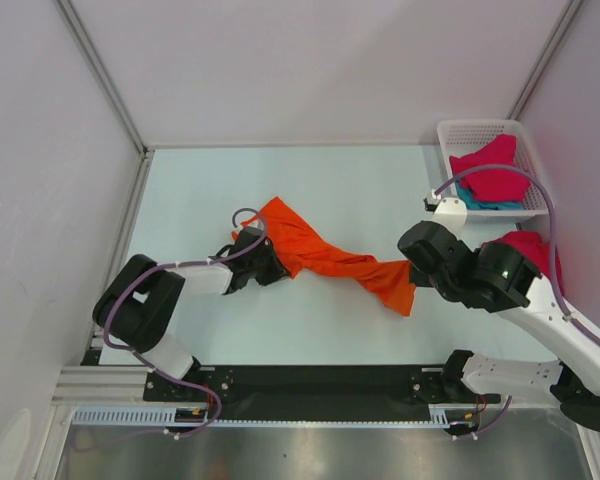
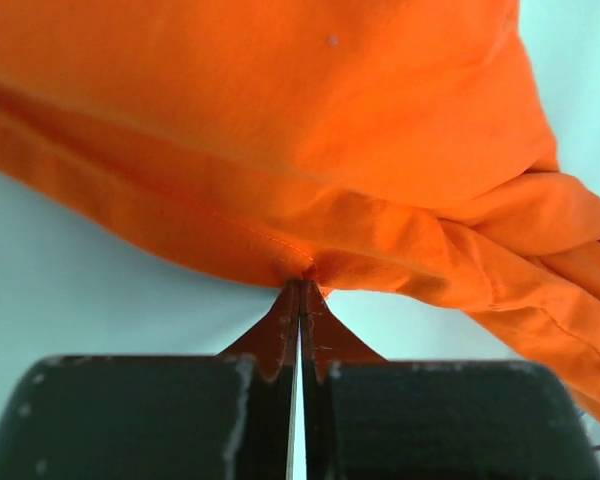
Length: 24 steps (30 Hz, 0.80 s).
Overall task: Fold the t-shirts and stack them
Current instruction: Flatten out the tshirt
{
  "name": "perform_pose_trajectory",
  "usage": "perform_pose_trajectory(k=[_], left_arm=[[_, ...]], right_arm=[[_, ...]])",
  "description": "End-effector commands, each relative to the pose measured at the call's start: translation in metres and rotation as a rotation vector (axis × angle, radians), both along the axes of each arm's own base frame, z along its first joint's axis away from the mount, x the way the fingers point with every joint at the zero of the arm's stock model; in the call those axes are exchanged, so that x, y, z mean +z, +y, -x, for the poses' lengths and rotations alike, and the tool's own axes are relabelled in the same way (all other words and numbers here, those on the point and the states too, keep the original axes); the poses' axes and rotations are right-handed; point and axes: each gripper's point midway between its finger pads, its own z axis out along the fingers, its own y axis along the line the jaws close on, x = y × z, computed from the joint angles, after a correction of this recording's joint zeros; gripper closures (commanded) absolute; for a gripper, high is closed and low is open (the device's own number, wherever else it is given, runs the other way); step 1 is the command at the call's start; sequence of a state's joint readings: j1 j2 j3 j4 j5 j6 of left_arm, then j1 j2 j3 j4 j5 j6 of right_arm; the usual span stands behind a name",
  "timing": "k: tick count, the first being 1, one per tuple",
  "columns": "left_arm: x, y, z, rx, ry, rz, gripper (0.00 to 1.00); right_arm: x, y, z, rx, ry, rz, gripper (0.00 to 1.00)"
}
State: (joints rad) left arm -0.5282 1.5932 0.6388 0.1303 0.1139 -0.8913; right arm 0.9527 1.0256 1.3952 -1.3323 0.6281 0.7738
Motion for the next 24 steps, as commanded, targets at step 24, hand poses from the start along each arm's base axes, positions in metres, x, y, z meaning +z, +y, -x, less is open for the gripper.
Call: perform_pose_trajectory(k=[24], left_arm=[[0.303, 0.078, 0.000, 0.073, -0.481, -0.052, 1.00]], right_arm=[[-0.003, -0.049, -0.038, -0.169, -0.080, 0.147, 0.99]])
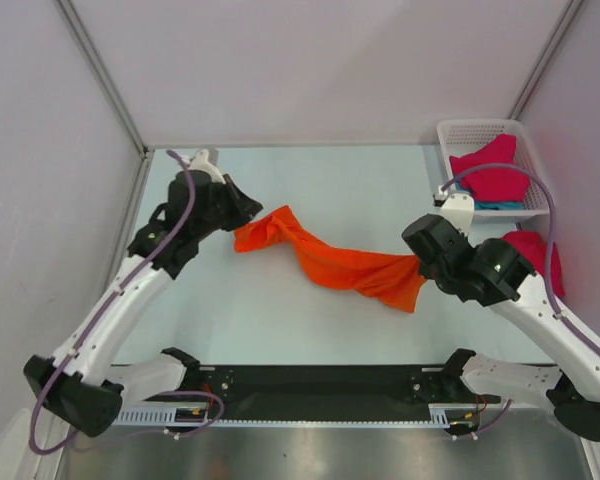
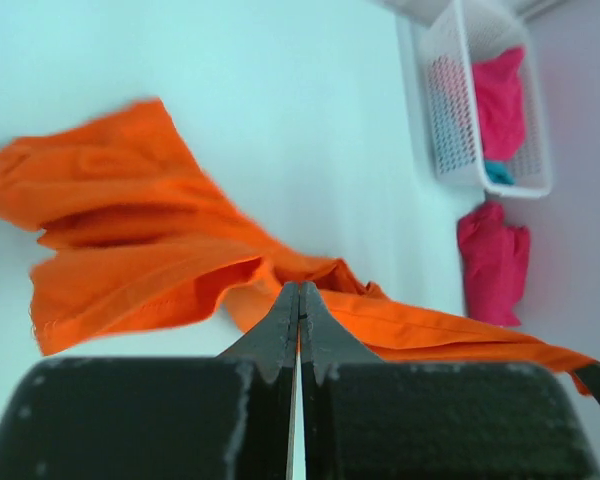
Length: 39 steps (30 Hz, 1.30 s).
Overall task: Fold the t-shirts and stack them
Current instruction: Flatten out the tshirt
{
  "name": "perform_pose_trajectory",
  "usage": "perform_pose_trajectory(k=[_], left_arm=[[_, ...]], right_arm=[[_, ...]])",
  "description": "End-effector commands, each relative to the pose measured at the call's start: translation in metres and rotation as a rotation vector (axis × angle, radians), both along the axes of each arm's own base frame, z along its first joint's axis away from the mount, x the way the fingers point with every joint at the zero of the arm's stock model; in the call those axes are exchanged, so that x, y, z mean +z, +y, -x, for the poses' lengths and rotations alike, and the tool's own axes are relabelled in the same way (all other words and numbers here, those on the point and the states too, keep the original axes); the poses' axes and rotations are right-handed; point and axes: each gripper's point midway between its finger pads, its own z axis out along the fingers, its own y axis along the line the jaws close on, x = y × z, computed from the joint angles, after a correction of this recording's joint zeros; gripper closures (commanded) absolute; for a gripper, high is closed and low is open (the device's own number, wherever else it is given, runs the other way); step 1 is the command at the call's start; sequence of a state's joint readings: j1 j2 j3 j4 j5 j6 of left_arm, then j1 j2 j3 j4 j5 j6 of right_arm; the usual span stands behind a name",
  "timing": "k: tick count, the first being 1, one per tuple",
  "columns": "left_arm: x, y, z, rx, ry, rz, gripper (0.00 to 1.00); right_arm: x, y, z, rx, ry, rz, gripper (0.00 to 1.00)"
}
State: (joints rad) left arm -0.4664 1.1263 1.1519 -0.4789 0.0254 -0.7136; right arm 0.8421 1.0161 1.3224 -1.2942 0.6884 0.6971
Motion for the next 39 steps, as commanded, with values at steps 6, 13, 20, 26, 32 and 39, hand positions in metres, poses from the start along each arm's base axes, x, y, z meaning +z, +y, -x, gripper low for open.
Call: perform_pose_trajectory(k=[6, 13, 20, 26, 32, 39], left_arm=[[0.084, 0.091, 0.048, 0.167, -0.133, -0.066, 1.00], [0.047, 0.066, 0.052, 0.015, -0.073, -0.019, 1.00], [-0.067, 0.028, 0.039, -0.111, -0.003, 0.066, 0.50], [-0.148, -0.018, 0.040, -0.224, 0.147, -0.049, 0.32], [-0.174, -0.028, 0.034, -0.211, 0.178, -0.086, 0.27], [-0.206, 0.016, 0.023, 0.002, 0.279, -0.294, 0.24]], right_arm=[[0.036, -0.036, -0.042, -0.168, -0.117, -0.014, 1.00], [0.050, -0.034, -0.036, -0.160, -0.127, -0.058, 1.00], [0.029, -0.022, -0.028, -0.124, -0.072, -0.075, 1.00], [0.009, -0.009, -0.027, -0.098, -0.032, -0.075, 1.00], [0.002, -0.006, -0.026, -0.091, -0.017, -0.046, 1.00], [-0.014, -0.007, -0.026, -0.080, 0.007, -0.017, 1.00]])
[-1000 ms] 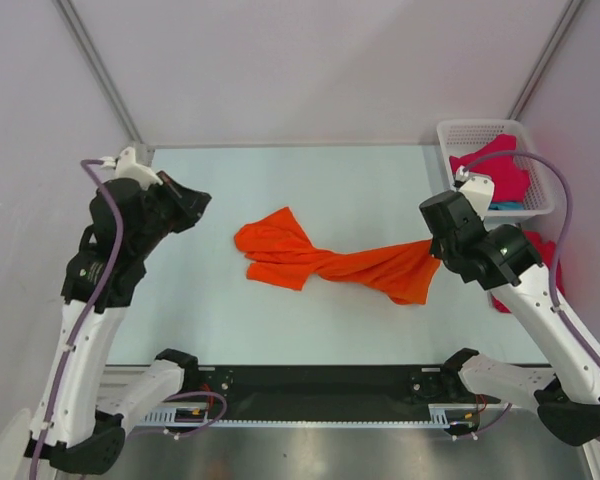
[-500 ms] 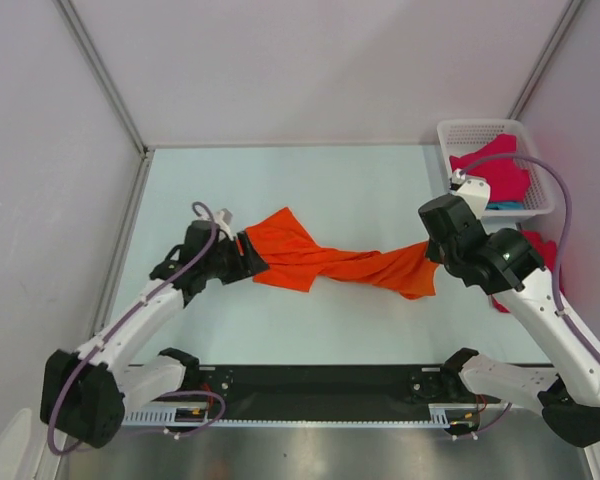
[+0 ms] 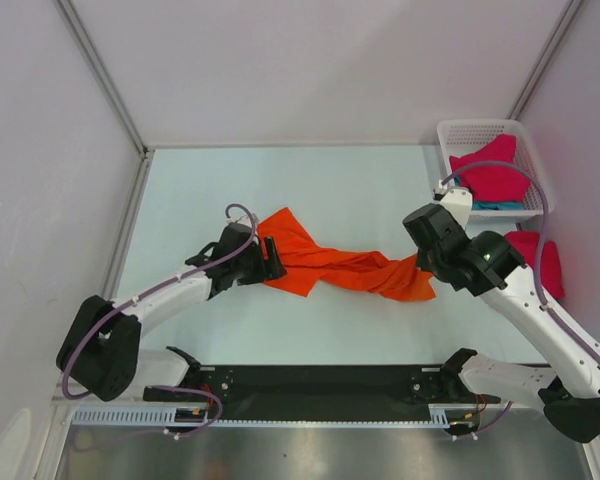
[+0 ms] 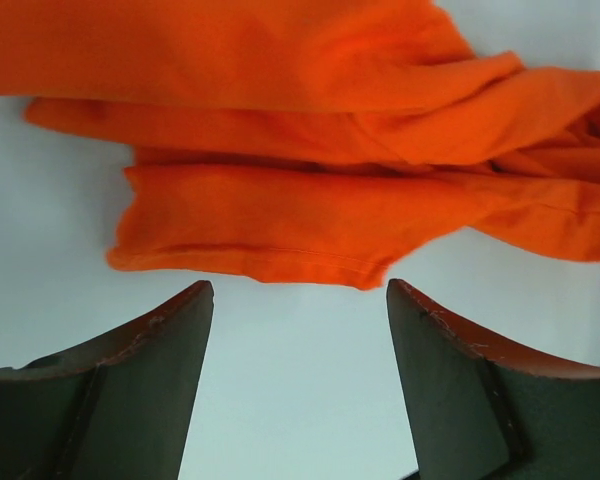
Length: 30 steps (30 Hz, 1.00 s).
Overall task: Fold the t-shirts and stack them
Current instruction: Flatten out the tshirt
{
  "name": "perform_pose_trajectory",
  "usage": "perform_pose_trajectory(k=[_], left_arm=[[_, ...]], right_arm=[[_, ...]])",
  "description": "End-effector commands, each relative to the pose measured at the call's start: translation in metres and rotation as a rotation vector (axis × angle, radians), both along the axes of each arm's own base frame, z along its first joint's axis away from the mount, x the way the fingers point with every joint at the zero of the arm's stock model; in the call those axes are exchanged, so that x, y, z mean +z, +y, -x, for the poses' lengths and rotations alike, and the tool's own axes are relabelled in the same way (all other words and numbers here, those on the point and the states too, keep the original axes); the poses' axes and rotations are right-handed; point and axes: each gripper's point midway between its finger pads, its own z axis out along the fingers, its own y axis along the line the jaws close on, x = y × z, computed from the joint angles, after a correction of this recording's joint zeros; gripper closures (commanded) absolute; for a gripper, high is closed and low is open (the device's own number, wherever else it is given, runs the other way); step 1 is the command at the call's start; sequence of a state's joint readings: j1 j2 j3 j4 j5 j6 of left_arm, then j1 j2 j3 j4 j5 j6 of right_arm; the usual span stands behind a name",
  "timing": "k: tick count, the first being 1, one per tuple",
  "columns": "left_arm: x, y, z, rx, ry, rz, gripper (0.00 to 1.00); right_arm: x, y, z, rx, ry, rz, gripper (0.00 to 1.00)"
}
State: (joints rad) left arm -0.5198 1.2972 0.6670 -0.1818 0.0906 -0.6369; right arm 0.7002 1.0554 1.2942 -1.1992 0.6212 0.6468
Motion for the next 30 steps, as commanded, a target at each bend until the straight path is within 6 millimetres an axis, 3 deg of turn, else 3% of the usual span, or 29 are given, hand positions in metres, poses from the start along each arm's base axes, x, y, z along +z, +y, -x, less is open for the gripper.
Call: perform_pose_trajectory(k=[1, 4, 7, 17, 19, 20, 21, 26, 30], left_arm=[[0.002, 0.030, -0.021, 0.155, -0.030, -0.155, 0.23], [-0.007, 0.045, -0.026, 0.218, 0.004, -0.237, 0.23], [-0.017, 0.047, -0.029, 0.236, 0.033, -0.244, 0.23], [-0.039, 0.032, -0.036, 0.212, 0.068, -0.203, 0.26], [-0.041, 0.027, -0.036, 0.194, 0.072, -0.184, 0.45], [-0.042, 0.023, -0.036, 0.184, 0.075, -0.168, 0.61], [-0.042, 0.022, -0.037, 0.184, 0.076, -0.161, 1.00], [-0.033, 0.018, -0.036, 0.172, 0.067, -0.137, 1.00], [0.003, 0.020, -0.040, 0.164, 0.013, -0.130, 1.00]], right_arm=[[-0.005, -0.001, -0.003, -0.004, -0.014, 0.011, 1.00], [-0.010, 0.002, -0.005, 0.004, -0.006, 0.011, 1.00], [-0.012, 0.002, -0.006, 0.005, -0.002, 0.017, 1.00], [-0.010, -0.007, -0.006, -0.005, -0.002, 0.028, 1.00], [-0.009, -0.009, -0.006, -0.008, -0.003, 0.029, 1.00], [-0.010, -0.009, -0.006, -0.009, 0.001, 0.031, 1.00], [-0.011, -0.009, -0.006, -0.009, 0.003, 0.030, 1.00], [-0.012, -0.009, -0.006, -0.007, 0.009, 0.031, 1.00], [-0.009, -0.009, -0.007, -0.006, 0.003, 0.034, 1.00]])
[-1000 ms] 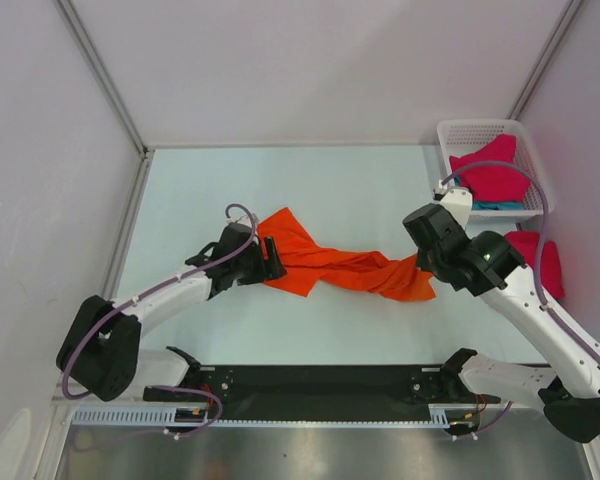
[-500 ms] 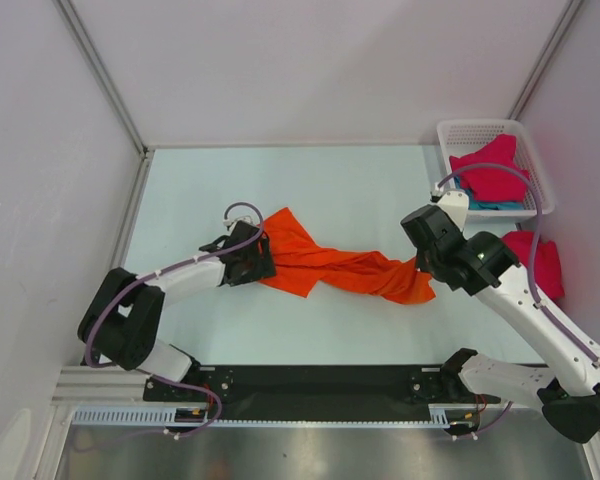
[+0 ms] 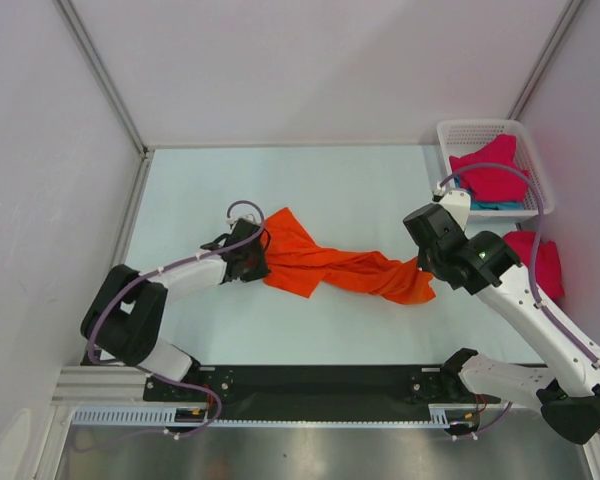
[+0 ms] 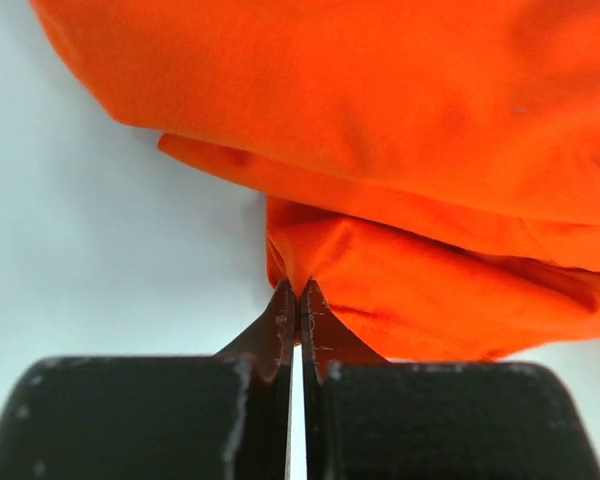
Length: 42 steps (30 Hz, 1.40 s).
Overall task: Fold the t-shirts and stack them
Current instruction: Flatten out the tshirt
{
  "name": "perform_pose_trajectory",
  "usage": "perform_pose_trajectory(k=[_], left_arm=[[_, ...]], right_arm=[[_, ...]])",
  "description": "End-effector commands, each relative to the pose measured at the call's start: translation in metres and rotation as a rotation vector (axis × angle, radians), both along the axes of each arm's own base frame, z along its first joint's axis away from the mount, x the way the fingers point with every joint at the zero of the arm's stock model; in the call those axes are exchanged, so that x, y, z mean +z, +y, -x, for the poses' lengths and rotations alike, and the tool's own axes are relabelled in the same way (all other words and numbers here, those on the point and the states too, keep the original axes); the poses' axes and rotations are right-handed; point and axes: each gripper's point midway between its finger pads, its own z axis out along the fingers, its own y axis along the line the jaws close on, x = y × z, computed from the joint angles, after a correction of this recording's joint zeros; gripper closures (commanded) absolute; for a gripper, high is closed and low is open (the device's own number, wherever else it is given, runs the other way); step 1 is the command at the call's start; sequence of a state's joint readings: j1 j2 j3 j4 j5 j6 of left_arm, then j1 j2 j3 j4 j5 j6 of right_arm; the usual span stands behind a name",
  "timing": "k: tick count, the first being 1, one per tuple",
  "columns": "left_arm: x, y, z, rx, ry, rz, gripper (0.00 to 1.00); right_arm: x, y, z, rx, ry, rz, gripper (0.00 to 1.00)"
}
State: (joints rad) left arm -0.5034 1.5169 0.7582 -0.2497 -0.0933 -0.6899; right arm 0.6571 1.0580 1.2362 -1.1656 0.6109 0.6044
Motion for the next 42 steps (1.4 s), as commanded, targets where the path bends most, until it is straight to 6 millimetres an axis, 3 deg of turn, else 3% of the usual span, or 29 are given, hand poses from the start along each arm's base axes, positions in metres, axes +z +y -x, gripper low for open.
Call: perform_pose_trajectory(k=[1, 3, 6, 7, 8, 10, 11, 12, 13, 14, 20, 27, 31, 33, 36, 37, 38, 39, 40, 41, 42], left_arm=[[0.071, -0.009, -0.020, -0.019, -0.147, 0.072, 1.00], [0.110, -0.005, -0.021, -0.037, -0.183, 0.095, 1.00], [0.199, 0.013, -0.021, -0.034, -0.322, 0.180, 1.00], [0.228, 0.022, -0.007, -0.050, -0.364, 0.206, 1.00], [0.273, 0.029, -0.006, -0.042, -0.454, 0.228, 1.00], [0.306, 0.054, 0.008, -0.015, -0.490, 0.202, 1.00], [0.348, 0.061, 0.019, -0.016, -0.578, 0.222, 1.00], [0.363, 0.072, 0.025, 0.005, -0.606, 0.217, 1.00], [0.370, 0.077, 0.036, 0.006, -0.605, 0.214, 1.00], [0.399, 0.081, 0.051, 0.003, -0.674, 0.229, 1.00], [0.453, 0.085, 0.106, -0.017, -0.781, 0.291, 1.00], [0.463, 0.093, 0.126, 0.043, -0.813, 0.324, 1.00], [0.471, 0.099, 0.122, 0.084, -0.839, 0.314, 1.00], [0.474, 0.102, 0.111, 0.100, -0.849, 0.295, 1.00], [0.462, 0.099, 0.072, 0.113, -0.818, 0.265, 1.00], [0.445, 0.098, 0.054, 0.126, -0.778, 0.242, 1.00], [0.429, 0.098, 0.029, 0.139, -0.731, 0.222, 1.00], [0.426, 0.097, 0.009, 0.142, -0.740, 0.222, 1.00], [0.401, 0.092, -0.011, 0.128, -0.677, 0.228, 1.00], [0.377, 0.098, -0.040, 0.156, -0.616, 0.217, 1.00], [0.367, 0.099, -0.063, 0.166, -0.609, 0.223, 1.00]], right_arm=[[0.009, -0.001, -0.004, 0.003, -0.035, -0.004, 1.00], [0.017, -0.006, -0.008, -0.003, -0.050, 0.021, 1.00], [0.038, -0.019, -0.013, -0.031, -0.086, 0.072, 1.00], [0.046, -0.026, -0.013, -0.054, -0.097, 0.082, 1.00], [0.054, -0.029, -0.014, -0.061, -0.110, 0.088, 1.00], [0.082, -0.041, -0.014, -0.100, -0.169, 0.083, 1.00], [0.091, -0.045, -0.013, -0.112, -0.188, 0.082, 1.00], [0.110, -0.049, -0.011, -0.141, -0.239, 0.058, 1.00], [0.114, -0.055, -0.007, -0.153, -0.242, 0.063, 1.00], [0.122, -0.057, -0.003, -0.165, -0.259, 0.052, 1.00], [0.156, -0.081, 0.030, -0.235, -0.354, -0.044, 1.00], [0.190, -0.094, 0.047, -0.247, -0.419, -0.090, 1.00], [0.199, -0.092, 0.038, -0.250, -0.451, -0.076, 1.00], [0.198, -0.086, 0.023, -0.242, -0.451, -0.042, 1.00], [0.181, -0.071, -0.011, -0.220, -0.417, 0.040, 1.00], [0.171, -0.073, -0.023, -0.240, -0.394, 0.065, 1.00], [0.160, -0.063, -0.036, -0.200, -0.360, 0.047, 1.00], [0.141, -0.056, -0.060, -0.185, -0.323, 0.057, 1.00], [0.131, -0.065, -0.074, -0.216, -0.304, 0.045, 1.00], [0.118, -0.057, -0.088, -0.176, -0.277, -0.009, 1.00], [0.099, -0.053, -0.114, -0.177, -0.249, -0.020, 1.00]])
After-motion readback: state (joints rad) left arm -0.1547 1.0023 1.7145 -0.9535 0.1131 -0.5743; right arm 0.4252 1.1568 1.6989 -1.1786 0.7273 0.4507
